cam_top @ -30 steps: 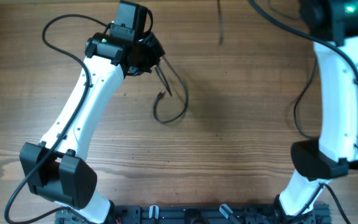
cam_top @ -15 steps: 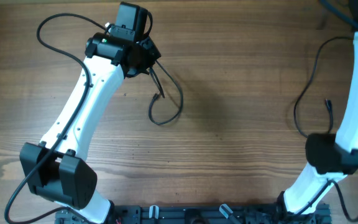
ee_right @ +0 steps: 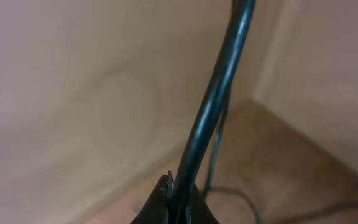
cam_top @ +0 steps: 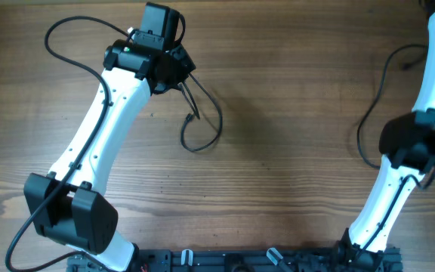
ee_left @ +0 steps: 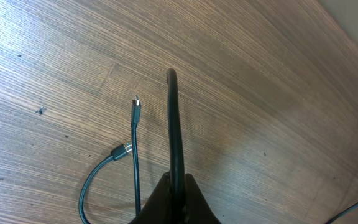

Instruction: Untangle cables

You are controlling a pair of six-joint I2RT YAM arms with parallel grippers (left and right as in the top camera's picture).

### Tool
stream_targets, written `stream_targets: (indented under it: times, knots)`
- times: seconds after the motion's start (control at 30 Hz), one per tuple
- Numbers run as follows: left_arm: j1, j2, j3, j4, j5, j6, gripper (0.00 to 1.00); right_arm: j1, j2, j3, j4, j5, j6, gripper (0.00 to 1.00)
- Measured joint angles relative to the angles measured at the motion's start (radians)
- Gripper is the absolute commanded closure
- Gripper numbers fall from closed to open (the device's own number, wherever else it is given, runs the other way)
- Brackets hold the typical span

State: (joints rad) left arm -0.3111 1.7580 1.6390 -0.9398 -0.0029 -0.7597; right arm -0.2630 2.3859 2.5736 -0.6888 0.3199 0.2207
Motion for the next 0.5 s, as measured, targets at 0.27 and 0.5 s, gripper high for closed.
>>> stream_targets:
  times: [0.27, 0.5]
  knots:
    - [0.000, 0.000, 0.000, 0.000, 0.000, 0.000, 0.96, -0.034, 0.107, -0.002, -0.110, 0.017, -0.012, 0.12]
    - [0.000, 0.000, 0.000, 0.000, 0.000, 0.000, 0.96, -0.042, 0.115, -0.002, -0.173, -0.014, 0.046, 0.00]
